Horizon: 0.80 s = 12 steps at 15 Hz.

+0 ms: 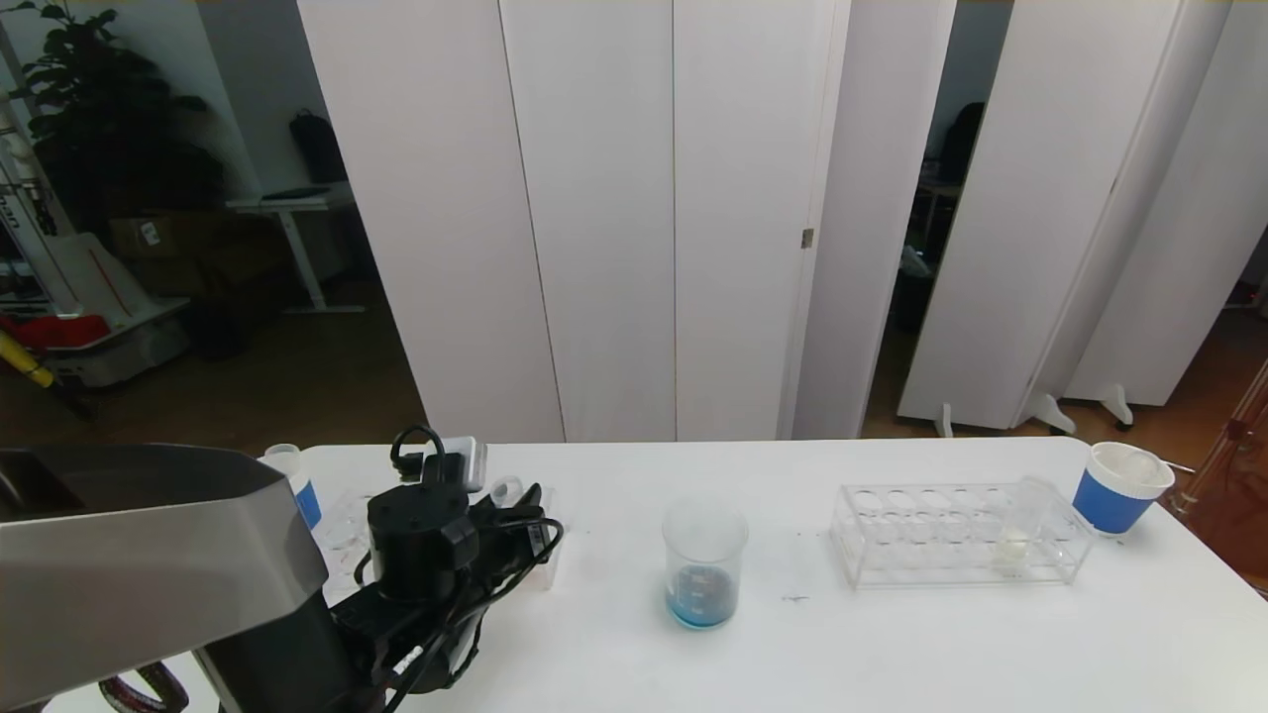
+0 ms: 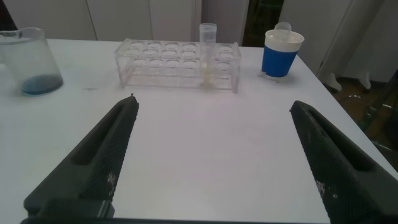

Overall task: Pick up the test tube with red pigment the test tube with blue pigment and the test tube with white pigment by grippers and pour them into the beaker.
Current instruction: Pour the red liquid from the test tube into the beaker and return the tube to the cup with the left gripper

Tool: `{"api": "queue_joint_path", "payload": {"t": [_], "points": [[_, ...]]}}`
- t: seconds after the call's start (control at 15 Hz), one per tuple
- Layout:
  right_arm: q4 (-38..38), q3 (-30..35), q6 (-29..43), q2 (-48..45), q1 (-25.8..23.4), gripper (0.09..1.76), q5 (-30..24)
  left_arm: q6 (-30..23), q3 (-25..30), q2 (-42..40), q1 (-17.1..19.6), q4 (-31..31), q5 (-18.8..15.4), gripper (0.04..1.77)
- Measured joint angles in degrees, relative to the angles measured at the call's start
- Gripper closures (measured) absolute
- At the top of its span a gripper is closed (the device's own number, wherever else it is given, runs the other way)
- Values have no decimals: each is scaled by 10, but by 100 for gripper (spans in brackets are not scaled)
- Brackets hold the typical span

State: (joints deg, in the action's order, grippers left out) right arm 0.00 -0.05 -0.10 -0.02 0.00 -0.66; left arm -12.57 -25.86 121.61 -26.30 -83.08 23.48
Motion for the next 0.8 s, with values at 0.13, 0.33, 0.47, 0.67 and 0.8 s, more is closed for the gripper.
{"api": "queue_joint_path", "payload": {"t": [0.13, 0.33, 0.47, 0.67, 0.8], "points": [[0, 0, 0, 0, 0, 10, 0, 8, 4, -11, -5, -1, 0, 123], [0, 0, 0, 0, 0, 10, 0, 28, 5, -33, -11, 1, 0, 123], [0, 0, 0, 0, 0, 10, 0, 34, 2, -50, -12, 1, 0, 123], [0, 0, 0, 0, 0, 10, 0, 54, -5, -82, -13, 9, 0, 123], [0, 0, 0, 0, 0, 10, 0, 67, -11, -108, -13, 30, 0, 123]]}}
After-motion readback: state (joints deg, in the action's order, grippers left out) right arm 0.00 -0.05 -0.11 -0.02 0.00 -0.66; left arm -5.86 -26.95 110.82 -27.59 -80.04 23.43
